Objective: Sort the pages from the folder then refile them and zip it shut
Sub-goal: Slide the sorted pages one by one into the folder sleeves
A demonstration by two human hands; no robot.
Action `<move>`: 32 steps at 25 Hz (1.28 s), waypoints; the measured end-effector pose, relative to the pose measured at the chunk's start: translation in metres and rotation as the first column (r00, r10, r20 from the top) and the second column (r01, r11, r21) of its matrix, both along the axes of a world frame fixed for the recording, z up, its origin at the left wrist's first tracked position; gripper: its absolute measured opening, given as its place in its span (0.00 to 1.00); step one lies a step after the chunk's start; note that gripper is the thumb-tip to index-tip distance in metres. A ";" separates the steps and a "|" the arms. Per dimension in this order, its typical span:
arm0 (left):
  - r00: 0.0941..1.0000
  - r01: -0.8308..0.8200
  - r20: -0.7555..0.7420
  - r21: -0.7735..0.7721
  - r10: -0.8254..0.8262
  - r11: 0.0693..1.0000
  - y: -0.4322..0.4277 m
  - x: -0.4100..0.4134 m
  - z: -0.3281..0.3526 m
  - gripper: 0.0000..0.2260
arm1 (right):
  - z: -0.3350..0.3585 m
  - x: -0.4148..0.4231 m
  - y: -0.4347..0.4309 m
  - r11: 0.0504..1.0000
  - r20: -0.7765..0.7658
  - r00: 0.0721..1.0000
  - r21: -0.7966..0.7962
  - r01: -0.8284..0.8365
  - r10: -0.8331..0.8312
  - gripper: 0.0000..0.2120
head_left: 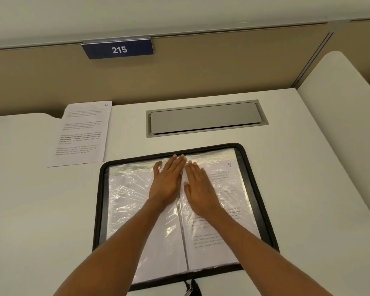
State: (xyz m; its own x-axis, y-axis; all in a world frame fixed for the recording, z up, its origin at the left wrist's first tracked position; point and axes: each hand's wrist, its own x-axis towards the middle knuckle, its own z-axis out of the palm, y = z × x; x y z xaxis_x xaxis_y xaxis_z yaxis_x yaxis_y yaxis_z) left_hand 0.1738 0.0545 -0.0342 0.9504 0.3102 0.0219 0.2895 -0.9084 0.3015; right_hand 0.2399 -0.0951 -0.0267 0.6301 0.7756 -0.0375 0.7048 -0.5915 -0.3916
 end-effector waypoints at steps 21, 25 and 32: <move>0.960 -0.217 0.121 -0.256 0.254 0.942 -0.081 -0.069 -0.004 0.24 | -0.012 -0.119 -0.085 0.996 0.037 0.996 -0.022 0.087 -0.086 0.27; 0.978 -0.189 0.074 -0.108 0.197 0.976 -0.086 -0.084 -0.008 0.23 | -0.011 -0.113 -0.105 0.985 0.080 0.985 -0.069 0.158 -0.153 0.28; 0.979 -0.198 0.025 -0.095 0.201 0.976 -0.089 -0.084 -0.005 0.23 | -0.010 -0.090 -0.177 0.940 0.148 0.933 -0.051 0.337 -0.327 0.29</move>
State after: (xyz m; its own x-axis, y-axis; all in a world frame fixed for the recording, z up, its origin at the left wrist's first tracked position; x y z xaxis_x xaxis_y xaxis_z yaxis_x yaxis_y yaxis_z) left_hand 0.0902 -0.0349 -0.0390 0.8684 0.4956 0.0157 0.4502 -0.8014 0.3939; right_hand 0.1500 -0.2723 -0.0372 0.8543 0.5195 0.0167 0.5064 -0.8247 -0.2519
